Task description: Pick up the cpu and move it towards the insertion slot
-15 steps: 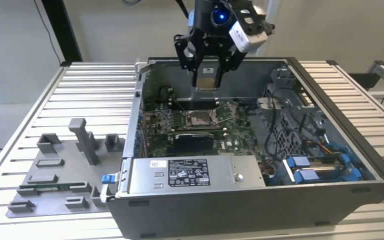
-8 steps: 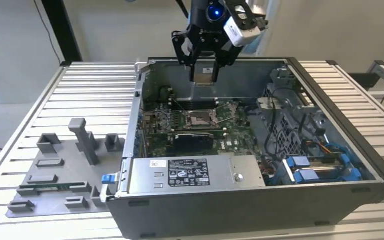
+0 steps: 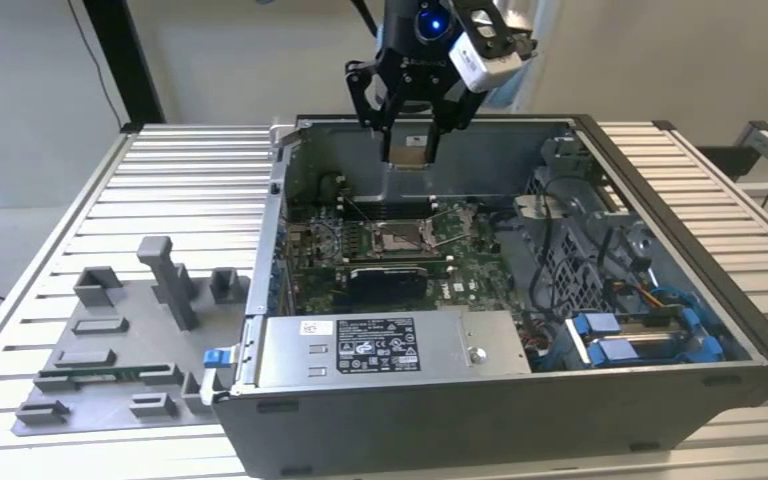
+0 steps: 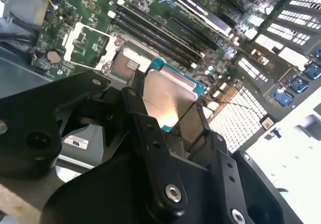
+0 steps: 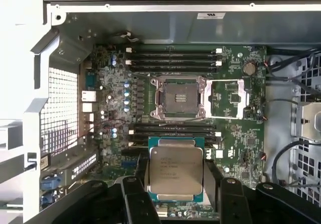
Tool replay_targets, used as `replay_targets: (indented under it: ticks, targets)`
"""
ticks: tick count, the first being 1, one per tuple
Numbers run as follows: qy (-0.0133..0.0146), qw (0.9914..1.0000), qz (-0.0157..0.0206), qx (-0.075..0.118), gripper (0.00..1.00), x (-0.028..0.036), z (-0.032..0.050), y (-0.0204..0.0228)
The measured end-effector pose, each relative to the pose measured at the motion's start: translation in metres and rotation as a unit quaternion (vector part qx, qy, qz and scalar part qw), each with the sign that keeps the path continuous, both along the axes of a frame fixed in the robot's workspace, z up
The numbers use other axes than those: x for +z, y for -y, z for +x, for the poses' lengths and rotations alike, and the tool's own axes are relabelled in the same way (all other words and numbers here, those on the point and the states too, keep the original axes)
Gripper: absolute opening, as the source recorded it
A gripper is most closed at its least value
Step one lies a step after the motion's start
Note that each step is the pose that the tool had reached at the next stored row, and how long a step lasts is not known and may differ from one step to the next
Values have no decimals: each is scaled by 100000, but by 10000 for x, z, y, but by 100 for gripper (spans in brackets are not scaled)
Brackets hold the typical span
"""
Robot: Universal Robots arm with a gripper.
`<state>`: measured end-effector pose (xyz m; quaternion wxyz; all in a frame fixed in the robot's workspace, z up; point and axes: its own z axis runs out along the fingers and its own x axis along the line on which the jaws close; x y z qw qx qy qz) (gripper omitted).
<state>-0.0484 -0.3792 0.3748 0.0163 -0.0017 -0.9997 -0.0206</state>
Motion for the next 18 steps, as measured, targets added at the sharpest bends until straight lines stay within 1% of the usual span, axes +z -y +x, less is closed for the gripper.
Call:
replay_targets:
  ticks: [2,7,13,16,18]
  targets:
    - [1,100000,3,21,0,-6,14,-29]
    - [10,100000,1,115,0,-29,41,-128]
    - [7,100000,1,260,0,-63,115,-216]
    - [10,99999,-2,361,0,-79,131,-275]
    - [8,99999,2,403,0,-86,137,-324]
